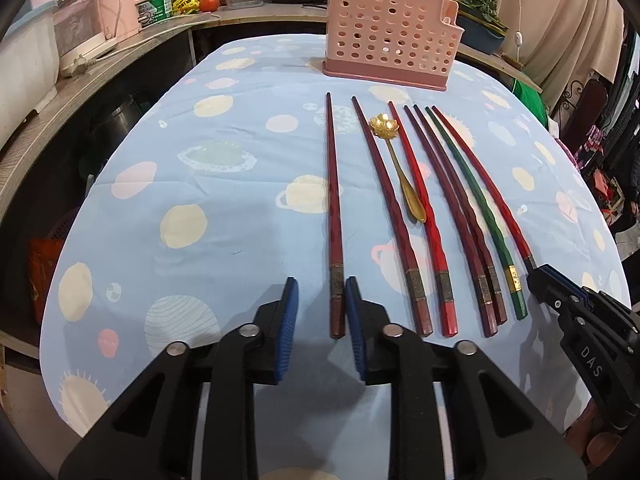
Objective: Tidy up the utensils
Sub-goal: 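Close the right tool on the red chopstick while the left tool closes on the dark-red chopstick, then lift both chopsticks and carry them above the pink basket with both tools, then open both tools to drop the chopsticks into the basket, then withdraw both tools from the basket back toward the remaining utensils, then move the right tool to the green chopstick while the left tool moves to a dark-red chopstick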
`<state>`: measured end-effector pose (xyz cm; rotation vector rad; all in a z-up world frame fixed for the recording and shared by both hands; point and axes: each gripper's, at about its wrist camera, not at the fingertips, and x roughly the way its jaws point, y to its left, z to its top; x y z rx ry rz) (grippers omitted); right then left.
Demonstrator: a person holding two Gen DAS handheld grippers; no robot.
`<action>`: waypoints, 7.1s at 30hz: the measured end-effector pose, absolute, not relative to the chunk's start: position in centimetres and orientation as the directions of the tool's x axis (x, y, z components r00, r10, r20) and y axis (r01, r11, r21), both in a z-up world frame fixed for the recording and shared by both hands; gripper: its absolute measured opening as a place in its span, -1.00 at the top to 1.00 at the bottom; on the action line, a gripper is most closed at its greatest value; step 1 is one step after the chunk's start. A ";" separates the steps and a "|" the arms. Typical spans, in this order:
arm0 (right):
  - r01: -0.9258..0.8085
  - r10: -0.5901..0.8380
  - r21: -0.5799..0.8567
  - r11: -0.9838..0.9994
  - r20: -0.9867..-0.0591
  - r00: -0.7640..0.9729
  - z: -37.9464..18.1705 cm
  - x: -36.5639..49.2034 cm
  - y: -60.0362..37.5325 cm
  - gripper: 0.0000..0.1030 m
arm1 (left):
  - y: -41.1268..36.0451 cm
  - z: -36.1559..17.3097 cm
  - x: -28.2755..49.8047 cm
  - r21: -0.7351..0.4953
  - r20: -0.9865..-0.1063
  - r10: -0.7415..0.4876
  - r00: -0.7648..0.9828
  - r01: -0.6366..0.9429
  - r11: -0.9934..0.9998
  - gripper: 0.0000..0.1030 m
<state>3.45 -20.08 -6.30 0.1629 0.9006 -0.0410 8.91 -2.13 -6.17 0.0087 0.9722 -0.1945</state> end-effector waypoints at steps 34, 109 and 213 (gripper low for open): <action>0.135 0.038 0.155 0.979 -0.782 0.622 -5.7 2.5 -21.3 0.86 | -1.8 -6.2 9.0 -0.098 -0.826 -0.174 0.536 0.168 0.981 0.86; 0.079 0.007 0.254 0.964 -0.322 0.947 23.2 23.1 -29.1 0.86 | -3.3 28.4 28.6 -0.179 -0.348 -0.250 0.904 0.198 0.964 0.86; 0.044 0.099 0.160 0.986 -0.780 0.618 -4.9 3.3 -18.5 0.52 | -2.1 -3.0 9.3 -0.105 -0.779 -0.195 0.596 0.183 0.978 0.17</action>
